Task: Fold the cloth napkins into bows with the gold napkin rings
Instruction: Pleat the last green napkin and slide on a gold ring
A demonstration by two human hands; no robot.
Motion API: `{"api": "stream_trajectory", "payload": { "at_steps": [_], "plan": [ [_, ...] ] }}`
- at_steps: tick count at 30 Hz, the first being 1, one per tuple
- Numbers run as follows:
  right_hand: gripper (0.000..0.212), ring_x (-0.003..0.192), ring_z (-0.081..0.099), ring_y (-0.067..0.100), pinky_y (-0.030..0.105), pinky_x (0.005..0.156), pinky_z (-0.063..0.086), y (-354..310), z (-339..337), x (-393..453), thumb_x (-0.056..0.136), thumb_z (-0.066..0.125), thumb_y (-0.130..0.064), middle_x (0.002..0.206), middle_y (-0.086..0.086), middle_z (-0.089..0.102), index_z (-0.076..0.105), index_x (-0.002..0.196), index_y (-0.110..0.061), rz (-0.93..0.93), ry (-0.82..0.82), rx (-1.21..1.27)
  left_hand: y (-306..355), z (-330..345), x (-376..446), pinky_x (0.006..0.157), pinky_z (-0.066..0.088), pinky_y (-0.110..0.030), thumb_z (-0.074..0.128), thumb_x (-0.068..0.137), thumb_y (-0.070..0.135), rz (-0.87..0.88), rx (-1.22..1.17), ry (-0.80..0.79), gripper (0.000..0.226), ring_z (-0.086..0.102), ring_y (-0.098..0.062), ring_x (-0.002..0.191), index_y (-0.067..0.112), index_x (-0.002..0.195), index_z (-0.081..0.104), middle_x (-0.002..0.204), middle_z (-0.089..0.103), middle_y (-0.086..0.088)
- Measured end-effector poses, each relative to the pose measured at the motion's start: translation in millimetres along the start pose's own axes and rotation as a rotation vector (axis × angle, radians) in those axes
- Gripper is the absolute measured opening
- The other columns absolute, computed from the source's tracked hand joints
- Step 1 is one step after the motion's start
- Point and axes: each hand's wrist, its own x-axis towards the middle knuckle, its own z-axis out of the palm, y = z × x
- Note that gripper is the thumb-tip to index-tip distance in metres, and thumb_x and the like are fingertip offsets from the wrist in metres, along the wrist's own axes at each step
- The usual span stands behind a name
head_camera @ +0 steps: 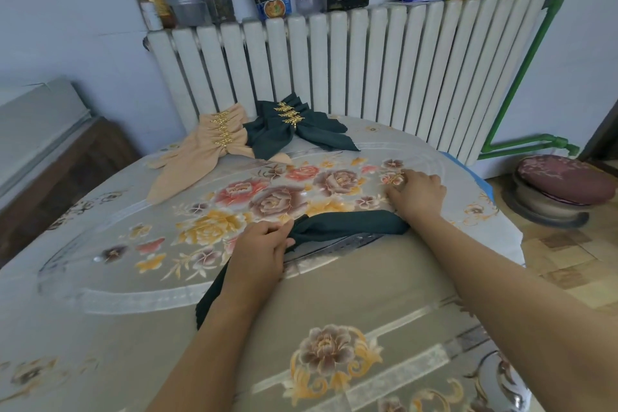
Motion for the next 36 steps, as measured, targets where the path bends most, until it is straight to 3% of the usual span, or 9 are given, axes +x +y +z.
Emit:
{"api": "stream_trajectory", "payload": {
  "at_steps": [3,5,7,12,16,22,27,32,36],
  "plan": [
    [0.044,0.108,0.049,0.033,0.036,0.082,0.037,-2,0,-3,0.085,0.063,-0.038,0.108,0.013,0.063,0.059,0.115,-0.007,0.021,0.029,0.222,-2,-1,1,0.071,0.039,-0.029,0.063,0.082,0.003,0.003,-0.014,-0.012,0.035,0.056,-0.027,0.082,0.006,0.116,0.065,0.086,0.066,-0.007],
    [0.045,0.104,0.055,0.029,0.03,0.077,0.038,-5,-5,-17,0.085,0.067,-0.034,0.109,0.01,0.064,0.058,0.12,-0.007,0.0,0.019,0.453,-4,-4,0,0.073,0.039,-0.029,0.065,0.083,0.001,-0.003,-0.018,-0.019,0.035,0.055,-0.026,0.084,0.007,0.118,0.065,0.088,0.066,-0.007],
    [0.049,0.104,0.056,0.022,0.026,0.082,0.039,-9,-14,-36,0.086,0.067,-0.034,0.115,0.004,0.061,0.053,0.128,-0.013,-0.021,-0.005,0.586,-6,-8,0,0.073,0.038,-0.029,0.064,0.085,0.001,-0.043,-0.032,-0.008,0.033,0.054,-0.025,0.086,0.007,0.117,0.065,0.089,0.066,-0.008],
    [0.044,0.094,0.055,0.01,0.02,0.076,0.043,-6,-27,-87,0.082,0.07,-0.037,0.107,-0.009,0.059,0.055,0.123,-0.027,-0.117,-0.024,0.771,-4,-15,-3,0.075,0.036,-0.027,0.063,0.086,0.002,-0.1,-0.056,0.005,0.03,0.05,-0.021,0.087,0.005,0.116,0.066,0.09,0.066,-0.008],
    [0.031,0.086,0.058,-0.004,0.007,0.067,0.042,0,-31,-107,0.081,0.072,-0.03,0.097,-0.014,0.063,0.058,0.108,-0.025,-0.075,-0.01,0.894,-6,-18,-4,0.074,0.032,-0.024,0.061,0.088,0.003,-0.134,-0.074,0.012,0.03,0.045,-0.017,0.088,0.004,0.118,0.064,0.091,0.063,-0.005],
    [0.033,0.089,0.059,0.002,0.013,0.071,0.044,6,-33,-109,0.08,0.072,-0.033,0.099,-0.012,0.064,0.058,0.109,-0.025,-0.069,-0.02,0.871,-5,-18,-5,0.074,0.032,-0.022,0.06,0.089,0.005,-0.186,-0.112,0.028,0.031,0.046,-0.016,0.09,0.006,0.121,0.063,0.088,0.056,0.004],
    [0.03,0.084,0.058,-0.001,0.004,0.064,0.044,3,-36,-107,0.079,0.073,-0.035,0.097,-0.017,0.063,0.06,0.105,-0.031,-0.119,-0.073,0.831,-2,-17,-1,0.069,0.032,-0.019,0.061,0.088,0.003,-0.161,-0.157,0.024,0.032,0.05,-0.019,0.088,0.006,0.12,0.062,0.09,0.06,0.0],
    [0.032,0.085,0.054,-0.012,0.001,0.067,0.04,3,-39,-106,0.076,0.076,-0.03,0.096,-0.019,0.063,0.063,0.104,-0.027,-0.184,-0.108,0.831,-2,-13,-1,0.077,0.037,-0.023,0.063,0.087,0.001,-0.084,-0.17,-0.004,0.034,0.053,-0.017,0.092,0.007,0.12,0.062,0.094,0.061,0.002],
    [0.033,0.089,0.056,-0.012,0.0,0.072,0.038,7,-46,-106,0.071,0.08,-0.023,0.099,-0.021,0.065,0.067,0.101,-0.027,-0.229,-0.194,0.853,-3,-10,-3,0.08,0.038,-0.023,0.065,0.085,0.001,-0.014,-0.139,-0.037,0.036,0.054,-0.017,0.097,0.008,0.12,0.063,0.102,0.065,-0.001]
  ]
}}
